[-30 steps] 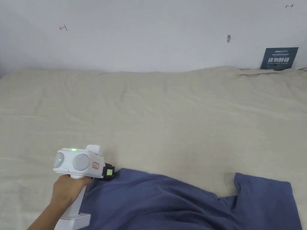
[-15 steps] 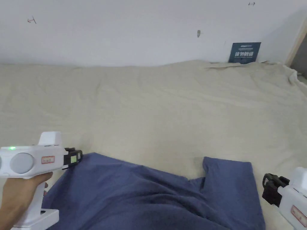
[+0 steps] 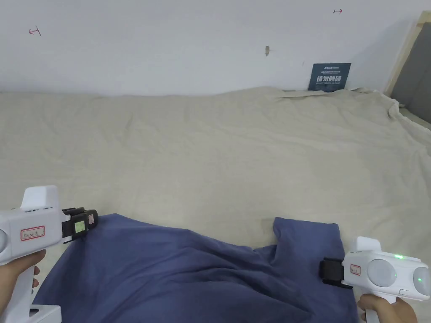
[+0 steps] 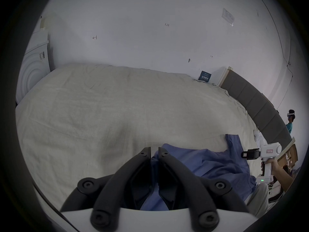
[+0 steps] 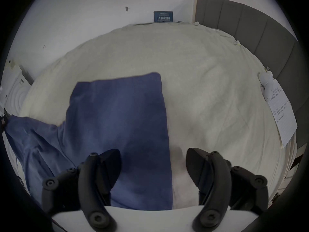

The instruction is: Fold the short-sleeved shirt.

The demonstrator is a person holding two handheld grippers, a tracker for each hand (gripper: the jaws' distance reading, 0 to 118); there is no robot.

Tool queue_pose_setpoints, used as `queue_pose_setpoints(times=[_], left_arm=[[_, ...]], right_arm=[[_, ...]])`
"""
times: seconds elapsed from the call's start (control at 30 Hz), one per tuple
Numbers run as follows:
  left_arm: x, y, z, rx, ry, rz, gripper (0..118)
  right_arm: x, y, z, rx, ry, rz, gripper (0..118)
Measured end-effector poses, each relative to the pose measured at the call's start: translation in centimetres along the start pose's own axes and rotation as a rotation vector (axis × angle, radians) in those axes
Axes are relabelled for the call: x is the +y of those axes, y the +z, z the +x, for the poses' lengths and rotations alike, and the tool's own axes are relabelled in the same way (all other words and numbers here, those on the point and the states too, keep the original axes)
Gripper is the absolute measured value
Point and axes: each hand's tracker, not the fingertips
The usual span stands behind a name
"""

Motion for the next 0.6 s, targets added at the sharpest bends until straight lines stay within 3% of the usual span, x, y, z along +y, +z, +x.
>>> queue_pose_setpoints(times=[0.1,0.27,0.43,0.6], left_arm=[[-0.4,-0.2,-0.3,-0.002,0.014,-0.005,5],[-1.0,-0.2,-0.3,-0.005,0.024,-0.014,5],[-1.3,0.0,-0.5,-0.001,0.033,-0.016,5],[-1.2,1.0,-0.8,0.016,0.031,0.001,5]], right_arm=[[-0.7,-0.2,-0.6,-0.001,0.017,-0.010,62],[-0.9,1.9,-2.5,0.007,0.059,0.017,7],[-0.9,2.8,-3.0,0.039,0.099,0.047,2],[-0.8,7.7,-2.8,0.124,0.049,0.159,1]])
